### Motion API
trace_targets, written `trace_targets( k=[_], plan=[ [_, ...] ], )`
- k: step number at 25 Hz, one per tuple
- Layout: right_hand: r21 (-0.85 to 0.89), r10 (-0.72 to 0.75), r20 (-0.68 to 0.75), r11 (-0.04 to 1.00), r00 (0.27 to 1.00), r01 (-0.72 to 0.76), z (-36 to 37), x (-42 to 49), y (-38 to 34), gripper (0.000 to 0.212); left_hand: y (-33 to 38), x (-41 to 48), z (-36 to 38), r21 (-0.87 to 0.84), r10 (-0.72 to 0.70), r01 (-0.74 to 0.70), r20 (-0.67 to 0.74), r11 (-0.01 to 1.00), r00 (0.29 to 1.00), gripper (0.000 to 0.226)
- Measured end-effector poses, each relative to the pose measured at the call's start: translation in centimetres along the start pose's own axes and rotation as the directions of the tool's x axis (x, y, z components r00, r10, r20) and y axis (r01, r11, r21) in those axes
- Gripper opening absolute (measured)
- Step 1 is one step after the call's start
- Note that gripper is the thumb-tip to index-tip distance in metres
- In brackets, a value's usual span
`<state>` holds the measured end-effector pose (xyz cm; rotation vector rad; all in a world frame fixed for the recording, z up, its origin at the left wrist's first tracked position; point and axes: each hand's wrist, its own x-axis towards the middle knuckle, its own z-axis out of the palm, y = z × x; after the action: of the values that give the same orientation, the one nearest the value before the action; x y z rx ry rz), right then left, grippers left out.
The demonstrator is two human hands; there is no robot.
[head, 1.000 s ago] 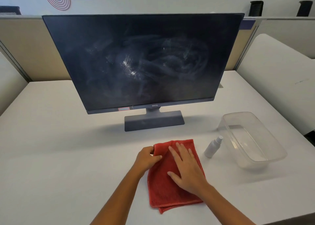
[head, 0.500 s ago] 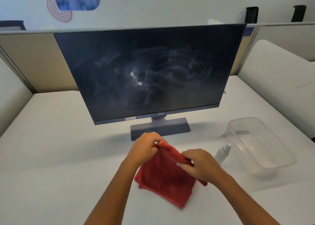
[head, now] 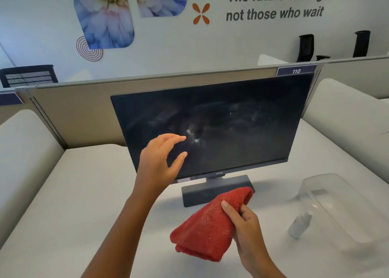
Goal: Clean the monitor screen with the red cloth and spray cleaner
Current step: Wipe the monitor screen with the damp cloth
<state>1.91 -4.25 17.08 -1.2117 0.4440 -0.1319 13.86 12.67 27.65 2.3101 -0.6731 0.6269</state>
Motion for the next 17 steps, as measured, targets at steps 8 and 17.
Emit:
trace_targets(
  k=[8,17],
  plan=[
    [-0.125,-0.444,-0.284,0.896,0.850,0.426,7.9,5.5,-4.2,0.017,-2.9,9.2,-6.2,0.325,0.180,-0.144,-0.083,0.935,0.980,0.045],
    [-0.458,-0.731,-0.233,0.664,0.641,0.591,12.6,11.9,-7.8,0.026,-6.4,12.2,-6.9,0.447,0.088,-0.167,0.193,0.878,0.977,0.063]
  ],
)
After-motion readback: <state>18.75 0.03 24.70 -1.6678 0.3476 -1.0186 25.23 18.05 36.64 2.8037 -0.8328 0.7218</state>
